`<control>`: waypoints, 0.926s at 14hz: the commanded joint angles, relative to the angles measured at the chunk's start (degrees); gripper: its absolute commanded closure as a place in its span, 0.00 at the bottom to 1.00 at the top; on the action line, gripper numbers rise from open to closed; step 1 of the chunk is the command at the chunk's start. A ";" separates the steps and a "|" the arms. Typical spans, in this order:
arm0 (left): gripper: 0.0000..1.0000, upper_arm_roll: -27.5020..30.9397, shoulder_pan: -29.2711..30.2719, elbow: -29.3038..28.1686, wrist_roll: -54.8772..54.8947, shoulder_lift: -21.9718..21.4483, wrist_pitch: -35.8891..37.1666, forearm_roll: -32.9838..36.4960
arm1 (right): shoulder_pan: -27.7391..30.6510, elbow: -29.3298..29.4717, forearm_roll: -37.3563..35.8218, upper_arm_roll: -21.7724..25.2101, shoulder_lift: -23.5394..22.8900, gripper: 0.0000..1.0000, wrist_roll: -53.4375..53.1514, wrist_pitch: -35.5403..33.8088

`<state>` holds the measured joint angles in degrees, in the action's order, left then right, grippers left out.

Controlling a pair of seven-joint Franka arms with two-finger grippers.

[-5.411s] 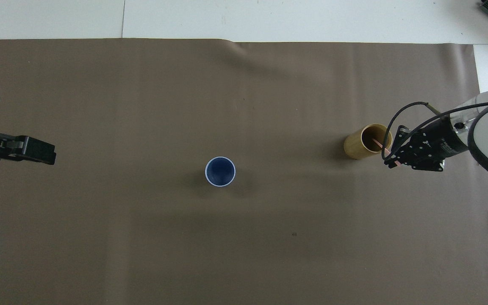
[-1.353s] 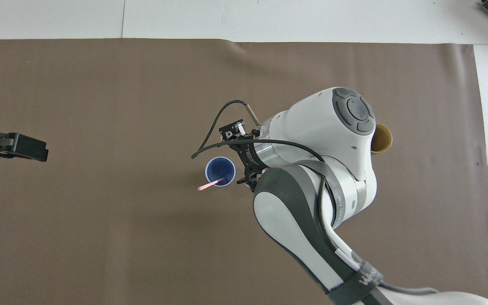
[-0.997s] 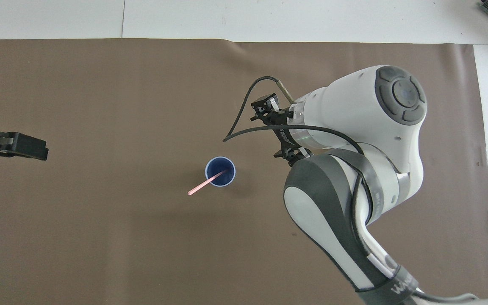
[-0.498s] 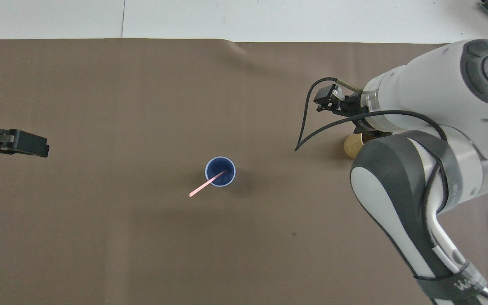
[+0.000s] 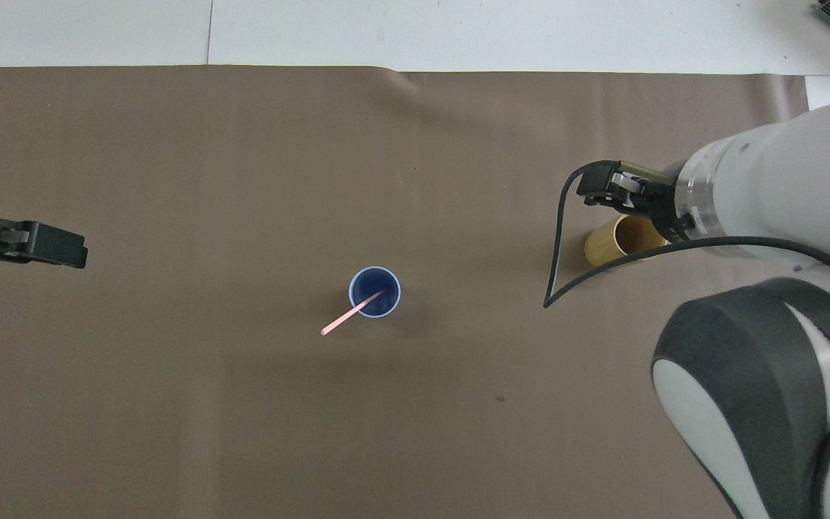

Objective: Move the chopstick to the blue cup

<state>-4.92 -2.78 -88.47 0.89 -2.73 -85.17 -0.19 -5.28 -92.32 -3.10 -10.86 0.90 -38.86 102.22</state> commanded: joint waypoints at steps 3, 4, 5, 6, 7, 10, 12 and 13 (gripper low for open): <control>0.00 -0.09 0.23 -1.79 1.13 -1.32 -0.70 0.10 | 0.36 4.61 -0.77 4.43 1.46 0.00 6.58 -6.06; 0.00 -0.09 0.31 -1.79 1.65 -1.32 -0.70 0.10 | 0.36 4.61 -0.24 6.10 2.43 0.00 8.69 -6.50; 0.00 -0.09 0.49 -1.79 3.14 -1.40 -0.79 0.10 | 0.36 4.61 -0.06 7.77 2.87 0.00 10.97 -7.03; 0.00 -0.09 0.58 -1.79 4.11 -1.32 -0.70 0.10 | 0.36 4.61 -0.15 9.18 2.88 0.00 13.60 -7.64; 0.00 -0.09 0.58 -1.79 4.21 -1.32 -0.79 0.10 | 0.45 4.61 -0.41 10.93 2.97 0.00 17.81 -7.91; 0.00 -0.09 0.67 -1.79 4.21 -1.41 -0.79 0.10 | 0.62 4.26 0.12 16.29 3.32 0.00 28.82 -10.70; 0.00 -0.09 0.67 -1.79 4.21 -1.32 -0.79 0.10 | 1.15 3.99 0.20 16.66 2.53 0.00 29.45 -12.82; 0.00 -0.09 0.67 -1.79 4.12 -1.32 -0.96 0.10 | 1.24 3.47 0.20 16.66 2.27 0.00 29.45 -13.01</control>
<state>-4.81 -2.77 -88.52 3.93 -2.73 -85.17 -0.19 -4.76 -88.12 -3.30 6.46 3.64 -10.60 90.04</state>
